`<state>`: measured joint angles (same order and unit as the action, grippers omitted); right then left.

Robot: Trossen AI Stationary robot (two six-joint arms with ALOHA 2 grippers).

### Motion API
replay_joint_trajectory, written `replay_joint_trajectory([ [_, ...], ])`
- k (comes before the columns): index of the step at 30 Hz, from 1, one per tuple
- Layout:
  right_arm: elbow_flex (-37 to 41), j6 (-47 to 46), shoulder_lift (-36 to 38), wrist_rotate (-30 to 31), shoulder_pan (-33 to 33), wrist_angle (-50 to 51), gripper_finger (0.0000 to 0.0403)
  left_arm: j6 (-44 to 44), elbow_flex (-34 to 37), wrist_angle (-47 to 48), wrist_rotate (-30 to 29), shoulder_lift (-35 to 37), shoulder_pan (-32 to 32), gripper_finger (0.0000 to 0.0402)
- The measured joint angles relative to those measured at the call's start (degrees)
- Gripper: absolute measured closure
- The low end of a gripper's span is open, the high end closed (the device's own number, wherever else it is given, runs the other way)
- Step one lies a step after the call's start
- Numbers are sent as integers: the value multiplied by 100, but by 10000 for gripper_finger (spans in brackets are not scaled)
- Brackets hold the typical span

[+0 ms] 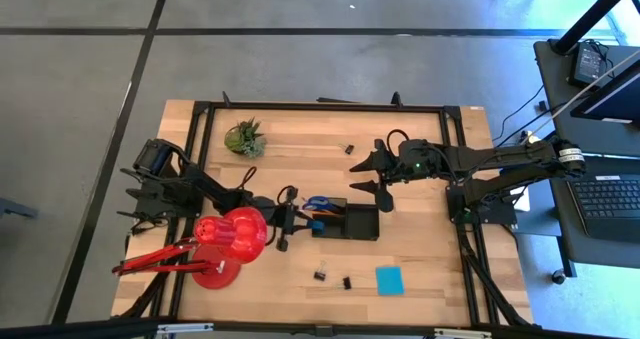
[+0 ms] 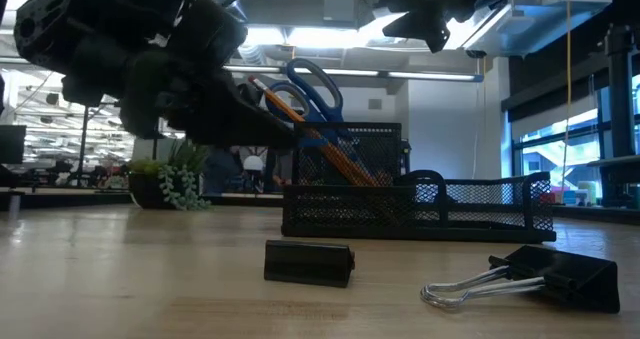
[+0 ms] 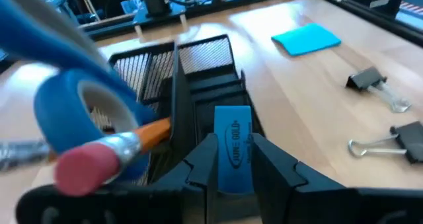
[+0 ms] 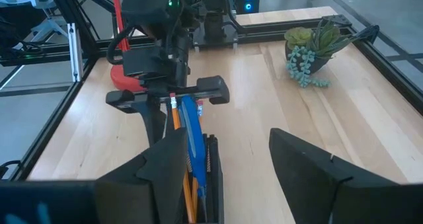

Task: Pick and place office supplies into organizer
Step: Put the blue eraser into the black desk organizer

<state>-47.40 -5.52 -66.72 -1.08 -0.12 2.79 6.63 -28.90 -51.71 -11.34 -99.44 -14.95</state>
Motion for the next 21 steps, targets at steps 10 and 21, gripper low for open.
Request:
replay_joint_trajectory([
  [10, 0, -1, 0, 0, 0, 1, 186, -291, -291, 74, 27, -291, 5, 333],
  [21, 0, 0, 0, 0, -1, 4, 186, -448, -341, 73, -252, -358, 8, 333],
])
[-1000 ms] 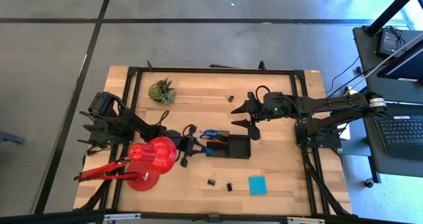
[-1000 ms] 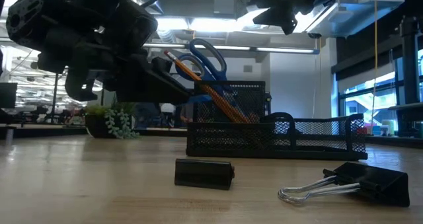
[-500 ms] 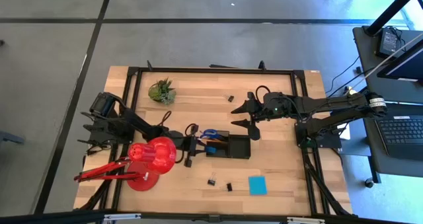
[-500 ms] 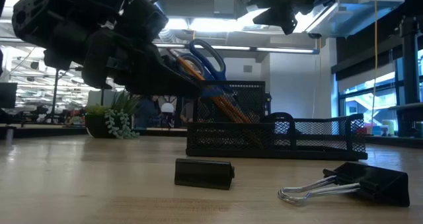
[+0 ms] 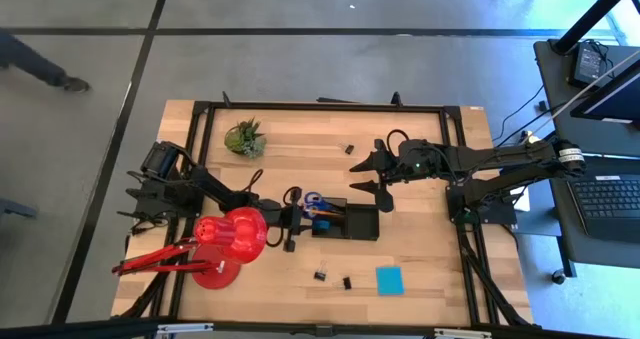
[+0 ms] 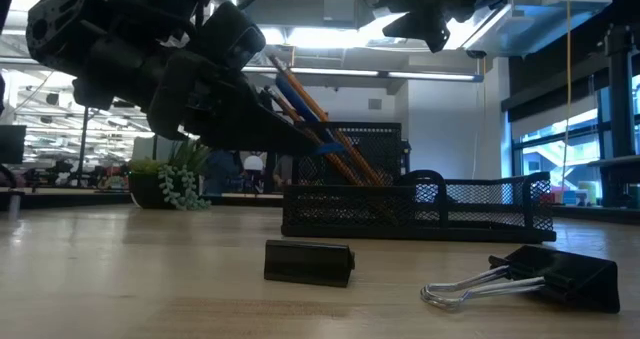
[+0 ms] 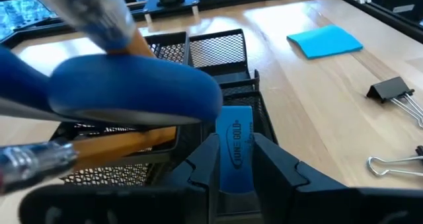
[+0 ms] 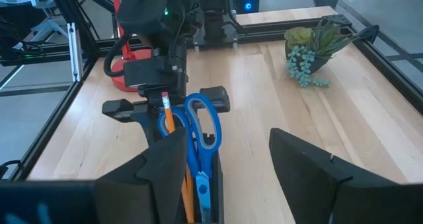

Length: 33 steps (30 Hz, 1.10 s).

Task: Pick and place office supplies into organizer
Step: Put the blue eraser into the black desk organizer

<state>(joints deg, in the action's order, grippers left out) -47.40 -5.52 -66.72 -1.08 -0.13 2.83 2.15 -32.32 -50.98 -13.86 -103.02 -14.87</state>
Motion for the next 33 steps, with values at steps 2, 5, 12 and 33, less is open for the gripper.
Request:
replay_joint_trajectory([
  [2, 0, 0, 0, 0, 0, 0, 186, -20, 0, 12, 1, 0, 0, 333],
  [5, 0, 0, 0, 0, 1, 0, 186, -88, 0, 18, -1, 0, -2, 329],
  [12, 0, 0, 0, 0, -1, 0, 186, -98, 0, 20, -1, 0, 0, 322],
  [33, 0, 20, 0, 0, -1, 2, 186, -400, 2, 352, 183, 0, 27, 319],
])
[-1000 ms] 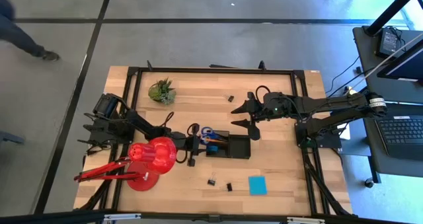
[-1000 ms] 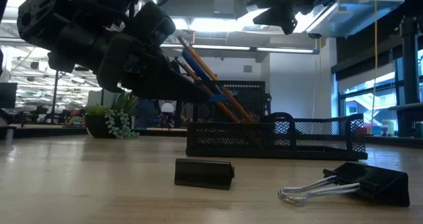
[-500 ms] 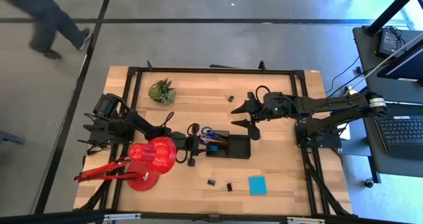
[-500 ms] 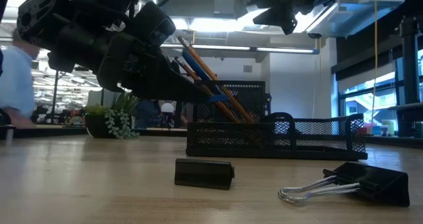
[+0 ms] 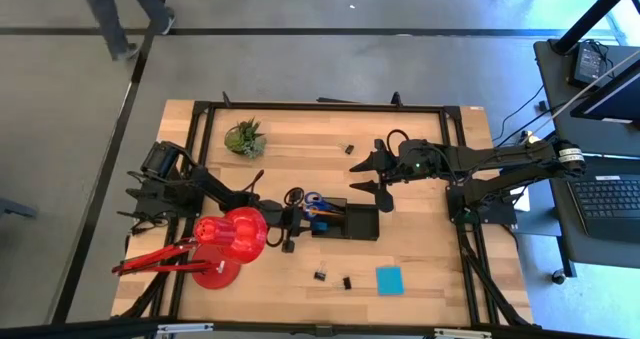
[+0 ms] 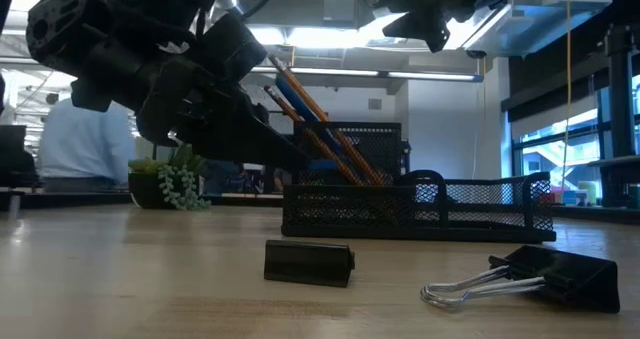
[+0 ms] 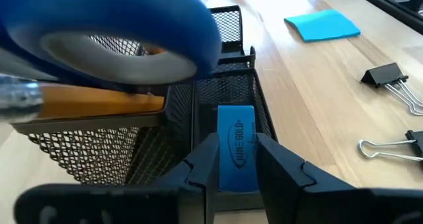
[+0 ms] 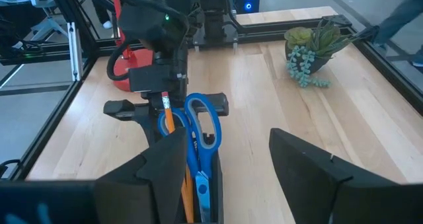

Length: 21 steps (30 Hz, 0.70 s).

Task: Pick and place office supplies into organizer
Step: Put the blue eraser into the black desk organizer

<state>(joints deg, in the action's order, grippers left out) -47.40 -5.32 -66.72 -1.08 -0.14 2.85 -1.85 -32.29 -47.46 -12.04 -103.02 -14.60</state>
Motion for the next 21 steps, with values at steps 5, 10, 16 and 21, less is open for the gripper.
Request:
replay_joint_trajectory([
  [5, 0, 0, 0, 0, 2, 0, 186, -87, 0, 12, 129, 0, 52, 319],
  [10, 0, 0, 0, 0, 1, 0, 186, -146, 0, 102, 129, 0, 52, 319],
  [16, 0, 0, 0, 0, 2, 0, 186, -161, 0, 100, 121, 0, 70, 306],
  [21, 0, 0, 0, 0, 1, 0, 186, -208, 0, 100, 160, 0, 100, 293],
])
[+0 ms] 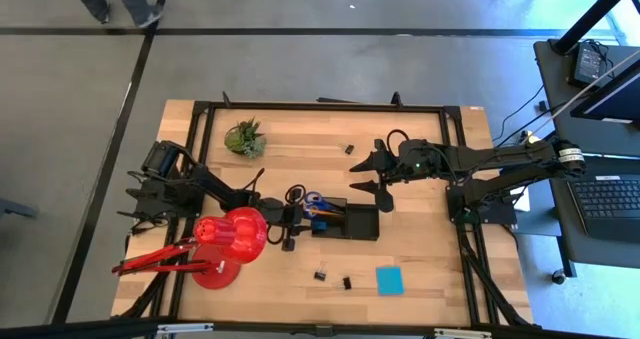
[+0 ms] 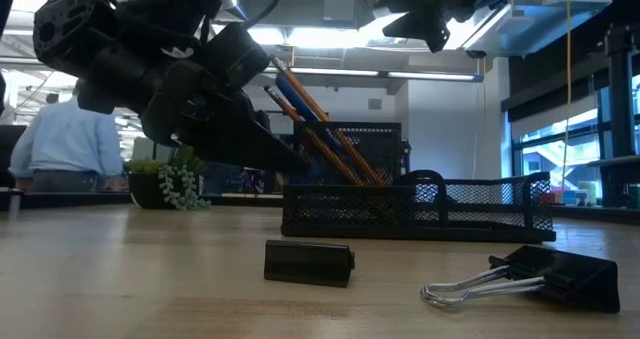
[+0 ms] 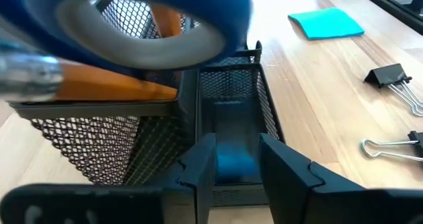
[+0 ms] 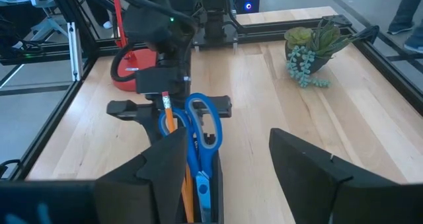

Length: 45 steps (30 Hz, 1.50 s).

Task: Pick and place office supplies into organizer
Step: Put the blue eraser into the black desk organizer, then put the top black binder clip into the black desk organizer

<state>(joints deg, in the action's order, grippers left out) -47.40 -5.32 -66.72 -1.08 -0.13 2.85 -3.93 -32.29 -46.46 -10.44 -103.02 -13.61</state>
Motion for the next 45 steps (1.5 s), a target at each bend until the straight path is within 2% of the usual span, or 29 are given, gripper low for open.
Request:
replay_joint_trajectory([
  [18, 0, 0, 0, 0, 1, 0, 186, 160, 0, 27, -4, 2, -6, 288],
  [25, 0, 0, 0, 0, 1, 178, 186, 13, -2, 1272, 137, 531, 27, 288],
  [32, 0, 0, 0, 0, 1, 227, 186, 88, 2, 2425, 96, 1476, 89, 288],
  [39, 0, 353, 0, 2, -1, 293, 186, 214, 4, 3884, -693, 2327, 419, 288],
  [45, 0, 883, 0, 2, -3, 300, 186, 373, 232, 4104, -542, 2762, 877, 288],
])
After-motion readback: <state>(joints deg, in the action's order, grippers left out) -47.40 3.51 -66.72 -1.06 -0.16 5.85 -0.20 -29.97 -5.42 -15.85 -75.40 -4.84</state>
